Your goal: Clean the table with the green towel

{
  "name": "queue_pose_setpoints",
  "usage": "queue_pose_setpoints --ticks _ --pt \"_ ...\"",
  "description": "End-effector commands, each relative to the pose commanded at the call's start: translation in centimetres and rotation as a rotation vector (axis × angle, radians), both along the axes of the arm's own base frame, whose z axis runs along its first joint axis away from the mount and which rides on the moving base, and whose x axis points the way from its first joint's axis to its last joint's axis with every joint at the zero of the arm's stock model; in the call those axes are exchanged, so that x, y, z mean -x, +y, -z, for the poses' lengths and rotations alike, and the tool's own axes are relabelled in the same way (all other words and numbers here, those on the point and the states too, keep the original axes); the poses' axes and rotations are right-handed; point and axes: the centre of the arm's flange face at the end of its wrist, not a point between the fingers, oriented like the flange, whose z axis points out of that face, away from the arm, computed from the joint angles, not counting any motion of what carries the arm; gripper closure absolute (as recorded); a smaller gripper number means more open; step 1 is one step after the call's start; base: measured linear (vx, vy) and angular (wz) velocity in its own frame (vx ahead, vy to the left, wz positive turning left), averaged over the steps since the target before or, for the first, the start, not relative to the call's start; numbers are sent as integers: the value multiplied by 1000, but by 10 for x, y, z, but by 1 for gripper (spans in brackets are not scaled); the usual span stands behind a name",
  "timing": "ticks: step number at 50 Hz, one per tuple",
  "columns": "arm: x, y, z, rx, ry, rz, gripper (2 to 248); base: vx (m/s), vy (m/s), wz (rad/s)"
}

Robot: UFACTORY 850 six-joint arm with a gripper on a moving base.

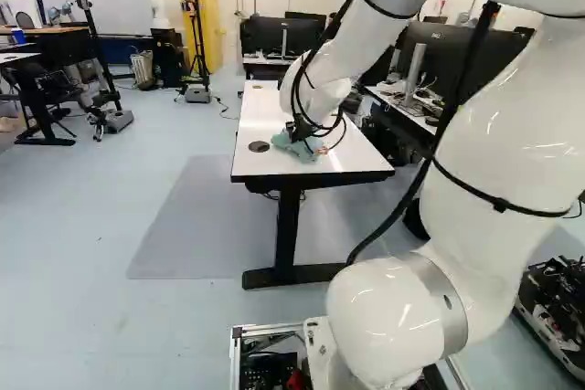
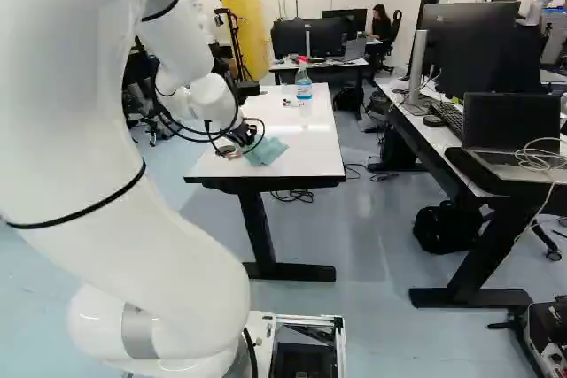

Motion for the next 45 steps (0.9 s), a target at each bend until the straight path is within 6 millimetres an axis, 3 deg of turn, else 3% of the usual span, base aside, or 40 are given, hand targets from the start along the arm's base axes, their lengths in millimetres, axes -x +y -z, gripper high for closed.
queue_pose_setpoints --ticks 45 --pt "92 -4 5 -1 -12 -18 226 0 0 0"
